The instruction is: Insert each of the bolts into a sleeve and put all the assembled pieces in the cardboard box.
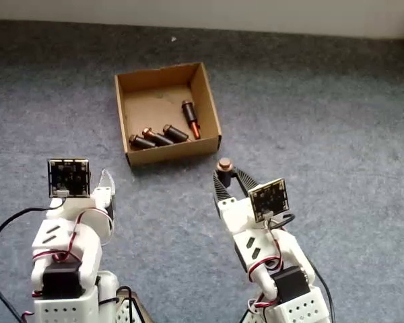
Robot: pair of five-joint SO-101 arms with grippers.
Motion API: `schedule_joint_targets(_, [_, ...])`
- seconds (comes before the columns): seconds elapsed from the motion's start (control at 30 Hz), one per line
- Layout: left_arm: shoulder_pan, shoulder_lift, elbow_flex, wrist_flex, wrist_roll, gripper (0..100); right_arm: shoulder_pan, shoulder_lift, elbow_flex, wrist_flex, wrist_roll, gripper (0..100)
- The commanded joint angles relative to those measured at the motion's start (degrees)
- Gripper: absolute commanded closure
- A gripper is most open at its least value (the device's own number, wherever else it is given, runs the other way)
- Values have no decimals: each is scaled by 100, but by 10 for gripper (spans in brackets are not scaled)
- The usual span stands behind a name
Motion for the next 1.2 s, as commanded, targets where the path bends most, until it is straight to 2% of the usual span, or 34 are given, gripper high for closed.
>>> schedule_joint_targets(0.0, [-75,-31,585,-26,-308,983,259,-154,655,4,18,994])
schedule_joint_targets(0.2, [-66,-31,1314,-343,-730,994,374,-48,224,233,9,994])
schedule_joint_targets(0.33, [40,-31,1947,-1073,-826,993,374,365,-778,611,9,994])
schedule_joint_targets(0.4, [198,4,2018,-1266,-826,993,374,813,-1305,637,9,994])
schedule_joint_targets(0.6, [514,-13,2009,-993,-826,993,374,2923,-2879,532,-440,994])
schedule_joint_targets(1.17, [532,31,2009,-967,-826,993,75,8567,-5719,-3037,-422,993])
